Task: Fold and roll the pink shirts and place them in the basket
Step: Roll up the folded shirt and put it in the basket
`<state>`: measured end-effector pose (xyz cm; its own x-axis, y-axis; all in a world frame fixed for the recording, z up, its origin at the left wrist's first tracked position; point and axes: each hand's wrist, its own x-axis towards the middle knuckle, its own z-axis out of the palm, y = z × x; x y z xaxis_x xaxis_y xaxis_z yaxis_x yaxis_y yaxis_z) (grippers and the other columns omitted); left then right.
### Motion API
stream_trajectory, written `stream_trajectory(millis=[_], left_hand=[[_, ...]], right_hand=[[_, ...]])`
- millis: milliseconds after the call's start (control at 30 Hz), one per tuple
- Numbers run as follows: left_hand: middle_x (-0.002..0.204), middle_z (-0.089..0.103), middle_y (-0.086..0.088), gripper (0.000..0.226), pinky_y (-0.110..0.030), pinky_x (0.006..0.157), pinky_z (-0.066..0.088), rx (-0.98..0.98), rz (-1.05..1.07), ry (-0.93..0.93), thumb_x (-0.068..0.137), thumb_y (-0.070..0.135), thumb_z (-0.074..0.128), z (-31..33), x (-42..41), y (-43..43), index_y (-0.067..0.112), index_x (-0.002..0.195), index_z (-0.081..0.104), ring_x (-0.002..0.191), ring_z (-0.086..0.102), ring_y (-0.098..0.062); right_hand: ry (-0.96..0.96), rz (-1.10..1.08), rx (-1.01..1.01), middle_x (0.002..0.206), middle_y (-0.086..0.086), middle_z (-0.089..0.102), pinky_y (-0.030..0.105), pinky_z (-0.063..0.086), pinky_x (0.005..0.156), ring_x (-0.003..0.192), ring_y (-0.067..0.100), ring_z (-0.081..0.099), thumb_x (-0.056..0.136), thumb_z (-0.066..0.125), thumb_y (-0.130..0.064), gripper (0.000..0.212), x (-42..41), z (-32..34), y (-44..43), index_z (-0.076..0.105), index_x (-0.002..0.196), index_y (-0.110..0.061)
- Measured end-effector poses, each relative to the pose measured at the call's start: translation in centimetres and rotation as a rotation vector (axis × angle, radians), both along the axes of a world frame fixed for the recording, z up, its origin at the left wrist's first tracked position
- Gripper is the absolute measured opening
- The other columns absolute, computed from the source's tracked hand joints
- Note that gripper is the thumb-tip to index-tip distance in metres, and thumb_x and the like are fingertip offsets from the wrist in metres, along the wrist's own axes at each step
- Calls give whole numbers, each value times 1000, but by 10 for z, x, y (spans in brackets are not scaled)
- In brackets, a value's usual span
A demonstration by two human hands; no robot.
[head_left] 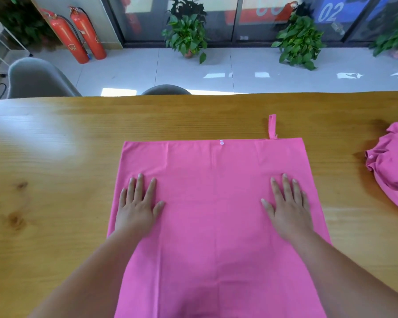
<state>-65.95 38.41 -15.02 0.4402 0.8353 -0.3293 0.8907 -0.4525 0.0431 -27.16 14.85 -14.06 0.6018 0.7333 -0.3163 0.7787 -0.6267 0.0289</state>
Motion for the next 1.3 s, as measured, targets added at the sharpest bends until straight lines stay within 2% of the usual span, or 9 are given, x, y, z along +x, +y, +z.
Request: stream_trajectory(millis=[133, 267, 333, 500, 767, 900, 1033, 1233, 1300], left_hand=[[176, -17, -8, 72, -56, 131, -2, 1, 36, -40, 108, 61, 18, 17, 59, 8, 32, 169, -6, 161, -19, -31], [178, -7, -3, 75, -54, 132, 6, -25, -166, -192, 106, 63, 31, 12, 87, -65, 30, 170, 8, 164, -12, -27], [178, -6, -1, 80, -54, 131, 11, -27, -203, -193, 105, 66, 38, 2, 63, -105, 29, 170, 9, 164, -10, -26], [179, 0, -1, 80, -57, 129, 16, 57, -29, -150, 102, 64, 41, -2, -42, -125, 29, 170, 17, 165, -1, -28], [177, -17, -2, 81, -52, 132, 3, -17, -21, -9, 101, 77, 10, -4, 3, -35, 36, 169, -6, 162, -21, -26], [175, -19, -7, 81, -54, 132, -2, -65, 43, 30, 102, 72, 21, 20, 59, 1, 33, 169, -6, 161, -19, -33], [173, -27, -2, 79, -53, 132, -2, -74, -109, -52, 104, 72, 19, 19, 72, -43, 37, 168, -10, 159, -26, -31], [178, -6, -1, 81, -52, 130, 7, 17, -18, -117, 103, 71, 35, -1, -36, -128, 33, 170, 8, 164, -6, -28], [178, -7, -1, 83, -52, 130, 7, 15, -20, -82, 103, 72, 33, -1, -51, -127, 32, 170, 6, 164, -7, -28]], right_hand=[[0, -89, 18, 177, 4, -10, 58, 8, 130, 163, 35, -7, 105, 30, -65, 78, -16, 19, 50, 1, 170, -31], [96, 156, 63, 177, 3, -14, 57, 8, 131, 163, 33, -10, 106, 28, -67, 76, -94, 14, 45, 1, 169, -35], [77, 207, 81, 178, 2, -8, 58, 13, 129, 163, 34, -5, 105, 31, -68, 76, -118, 3, 7, 9, 170, -34], [20, -35, 156, 178, 3, 7, 60, 18, 128, 164, 33, 3, 98, 37, -71, 80, -88, -4, -87, 23, 168, -33], [33, -27, 24, 178, 3, -10, 59, 13, 129, 163, 35, -6, 100, 8, -77, 80, -21, -5, -21, 2, 169, -37], [79, -52, -30, 176, 4, -19, 59, 8, 130, 162, 36, -12, 102, 15, -73, 78, -11, 11, 37, -4, 168, -37], [119, 176, 42, 175, 2, -24, 54, 2, 132, 161, 31, -19, 105, 12, -71, 73, -61, 14, 29, -8, 167, -40], [51, 77, 190, 177, 5, 13, 59, 22, 127, 163, 34, 10, 100, 36, -65, 74, -83, -4, -95, 31, 166, -29], [26, 67, 200, 177, 5, 15, 60, 22, 127, 163, 34, 12, 98, 37, -65, 77, -72, -6, -110, 34, 165, -26]])
